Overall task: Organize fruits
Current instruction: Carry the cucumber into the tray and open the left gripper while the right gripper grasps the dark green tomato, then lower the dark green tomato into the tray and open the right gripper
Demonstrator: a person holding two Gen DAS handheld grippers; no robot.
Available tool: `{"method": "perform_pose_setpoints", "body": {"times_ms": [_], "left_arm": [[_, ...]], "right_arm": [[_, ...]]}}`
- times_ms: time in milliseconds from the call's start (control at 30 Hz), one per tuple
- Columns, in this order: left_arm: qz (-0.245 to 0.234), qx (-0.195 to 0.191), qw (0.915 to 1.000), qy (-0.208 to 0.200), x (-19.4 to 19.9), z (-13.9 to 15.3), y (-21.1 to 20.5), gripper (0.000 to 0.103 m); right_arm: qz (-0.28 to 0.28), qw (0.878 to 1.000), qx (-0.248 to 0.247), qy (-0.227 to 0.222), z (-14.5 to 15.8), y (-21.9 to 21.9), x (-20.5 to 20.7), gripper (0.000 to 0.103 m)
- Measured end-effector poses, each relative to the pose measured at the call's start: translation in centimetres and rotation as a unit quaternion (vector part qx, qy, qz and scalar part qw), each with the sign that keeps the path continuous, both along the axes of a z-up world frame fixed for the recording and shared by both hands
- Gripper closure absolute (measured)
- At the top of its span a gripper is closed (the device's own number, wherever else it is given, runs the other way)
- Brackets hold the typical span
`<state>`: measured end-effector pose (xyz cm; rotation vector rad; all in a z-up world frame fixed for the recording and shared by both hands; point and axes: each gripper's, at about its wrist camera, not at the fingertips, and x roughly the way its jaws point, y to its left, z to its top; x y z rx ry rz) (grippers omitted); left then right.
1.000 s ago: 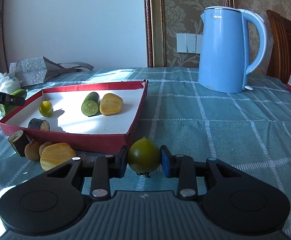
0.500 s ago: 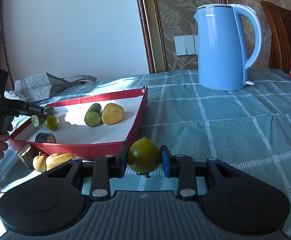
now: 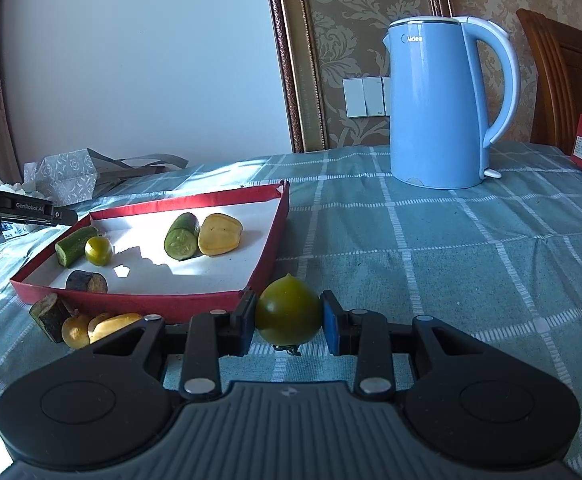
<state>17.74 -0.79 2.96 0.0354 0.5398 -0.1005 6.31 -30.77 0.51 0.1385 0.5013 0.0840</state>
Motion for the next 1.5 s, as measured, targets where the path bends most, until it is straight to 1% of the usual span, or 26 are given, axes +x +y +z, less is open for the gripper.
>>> {"method": "perform_pose_setpoints", "body": {"times_ms": [67,100,133,167,200,233,300,367,433,533,567,633,700,767,900,1000,1100,1233,1367,1500], "left_arm": [[0.017,-0.014,0.9997,-0.009,-1.9,-0.2,0.4,0.048],[0.028,-0.020,0.9993,-0.016,-2.8,-0.5,0.5,0.045],[0.034,-0.023,0.9989,-0.021,-3.3,-0.7,0.6,0.039],[0.039,-0.021,0.9987,-0.026,-3.8,-1.0,0.6,0.035],[0.043,-0.018,0.9984,-0.032,-4.1,-1.1,0.6,0.034],[0.046,-0.017,0.9979,-0.042,-4.5,-1.2,0.7,0.030],[0.047,-0.023,0.9968,-0.060,-5.0,-1.0,1.0,0.022],[0.044,-0.027,0.9962,-0.070,-5.2,-0.8,1.3,0.006],[0.053,-0.019,0.9948,-0.086,-5.7,-0.6,1.5,0.000],[0.072,0.010,0.9914,-0.109,-6.3,-0.5,1.4,0.000],[0.077,0.013,0.9903,-0.114,-6.4,-0.4,1.4,0.000],[0.078,0.002,0.9902,-0.116,-6.4,-0.3,1.9,0.000],[0.077,-0.012,0.9914,-0.106,-6.2,-0.3,2.3,0.000],[0.077,-0.016,0.9925,-0.093,-5.9,-0.4,2.5,0.000],[0.078,-0.021,0.9924,-0.093,-5.9,-0.4,2.7,0.000],[0.075,-0.007,0.9925,-0.096,-6.0,-0.5,2.3,0.000],[0.068,0.005,0.9929,-0.097,-5.9,-0.6,2.0,0.000],[0.068,0.011,0.9919,-0.106,-6.1,-0.6,1.8,0.000],[0.066,0.008,0.9921,-0.107,-6.1,-0.7,1.8,0.000],[0.065,0.011,0.9918,-0.109,-6.1,-0.8,1.8,0.000]], "right_arm": [[0.007,1.000,0.005,-0.006,0.6,0.3,-0.1,0.070],[0.013,1.000,0.004,-0.008,1.0,0.7,0.0,0.070],[0.018,1.000,-0.002,-0.008,1.4,1.1,0.1,0.070],[0.021,1.000,-0.010,-0.008,1.7,1.5,0.3,0.070],[0.025,0.999,-0.023,-0.008,2.1,2.1,0.7,0.070],[0.032,0.999,-0.035,-0.007,2.4,2.8,1.2,0.070],[0.046,0.997,-0.054,-0.008,3.2,4.1,2.3,0.070],[0.058,0.996,-0.067,-0.006,3.6,5.3,3.6,0.070],[0.064,0.995,-0.082,-0.001,3.8,6.5,5.4,0.070],[0.065,0.993,-0.097,0.013,3.5,7.5,7.9,0.070],[0.064,0.993,-0.100,0.018,3.3,7.7,8.6,0.070],[0.059,0.992,-0.108,0.030,2.7,8.1,10.0,0.070],[0.053,0.992,-0.111,0.040,2.1,8.2,10.9,0.070],[0.042,0.992,-0.113,0.048,1.6,8.2,11.6,0.070],[0.035,0.991,-0.108,0.066,0.6,7.8,13.0,0.069],[0.037,0.993,-0.100,0.058,0.7,7.7,13.2,0.069],[0.034,0.991,-0.114,0.060,0.9,8.0,13.4,0.064],[0.029,0.990,-0.126,0.061,0.9,8.3,13.3,0.060],[0.026,0.990,-0.121,0.062,1.0,8.2,12.9,0.059],[0.020,0.991,-0.126,0.048,1.9,8.2,11.3,0.059]]}}
